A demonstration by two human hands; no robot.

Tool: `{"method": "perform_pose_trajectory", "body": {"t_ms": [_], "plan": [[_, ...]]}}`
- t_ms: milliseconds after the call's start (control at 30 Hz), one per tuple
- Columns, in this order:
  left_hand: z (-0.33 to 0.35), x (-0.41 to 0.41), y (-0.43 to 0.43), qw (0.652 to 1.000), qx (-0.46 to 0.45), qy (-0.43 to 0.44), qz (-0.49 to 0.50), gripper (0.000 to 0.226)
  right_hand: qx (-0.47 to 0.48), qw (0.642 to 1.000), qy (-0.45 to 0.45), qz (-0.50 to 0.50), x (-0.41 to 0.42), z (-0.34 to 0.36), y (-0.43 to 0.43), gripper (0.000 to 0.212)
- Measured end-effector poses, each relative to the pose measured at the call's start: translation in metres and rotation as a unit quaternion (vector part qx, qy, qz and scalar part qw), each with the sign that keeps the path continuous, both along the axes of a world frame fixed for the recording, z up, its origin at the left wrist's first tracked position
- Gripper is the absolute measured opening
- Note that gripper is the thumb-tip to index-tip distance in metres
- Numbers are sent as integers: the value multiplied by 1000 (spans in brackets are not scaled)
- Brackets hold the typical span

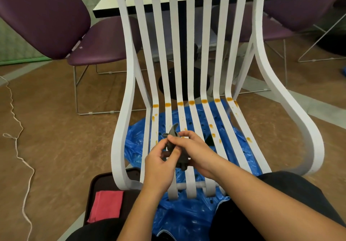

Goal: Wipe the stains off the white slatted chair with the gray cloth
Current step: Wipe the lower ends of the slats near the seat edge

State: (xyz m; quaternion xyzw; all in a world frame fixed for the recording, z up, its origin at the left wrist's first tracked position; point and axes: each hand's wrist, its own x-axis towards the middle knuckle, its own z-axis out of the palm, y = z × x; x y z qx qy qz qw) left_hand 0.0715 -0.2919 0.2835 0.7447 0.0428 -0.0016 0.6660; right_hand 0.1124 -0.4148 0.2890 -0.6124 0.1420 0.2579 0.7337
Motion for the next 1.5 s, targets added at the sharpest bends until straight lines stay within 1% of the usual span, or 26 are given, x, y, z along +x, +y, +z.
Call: {"method": "perform_pose_trajectory", "body": {"t_ms": [67,167,333,500,567,600,667,733,800,833,867,933,967,1033,1133,1200,1300,1367,1433,1500], "plan": [[-1,1,2,1000,22,-8,-3,21,21,1000,17,-9,-1,1,1,53],[0,1,4,998,49,-25,-22,27,33,999,35,-25,-3,3,5,52],[-1,3,8,994,99,-35,-22,30,21,998,55,-36,-3,-1,8,51],[-2,2,11,994,104,-26,-15,25,23,997,68,-26,-1,-1,9,47],[-1,2,12,993,112,-32,-3,25,17,996,78,-28,0,-2,6,40],[-1,2,13,994,101,-32,6,25,15,996,84,-36,0,-2,5,35],[1,1,14,998,56,-28,33,21,20,994,90,-58,0,-2,2,29],[6,2,15,997,8,-25,76,17,31,992,89,-85,3,0,-1,27],[10,5,17,992,-57,-8,116,14,44,990,82,-107,7,2,-5,33],[10,7,18,986,-101,15,129,13,50,989,79,-117,10,3,-8,37],[10,8,19,978,-155,46,134,13,55,987,75,-128,13,5,-11,39],[6,13,22,947,-269,111,136,14,66,986,72,-135,18,8,-19,41],[4,15,24,928,-317,138,136,19,67,988,71,-124,19,11,-22,39],[1,17,28,894,-384,195,127,28,43,994,62,-80,23,15,-27,37],[1,17,32,853,-443,264,81,53,5,997,60,-39,25,16,-30,50],[0,16,28,829,-473,296,45,58,9,997,72,-42,25,16,-30,47],[-6,9,12,795,-527,301,4,60,37,995,85,-33,23,16,-28,39],[-11,4,-2,793,-534,293,20,55,38,995,84,-23,23,15,-27,34],[-17,-1,-15,804,-527,269,57,47,37,996,83,-16,24,14,-26,32],[-23,-3,-24,820,-510,243,92,48,18,997,73,-6,24,11,-26,29]]}}
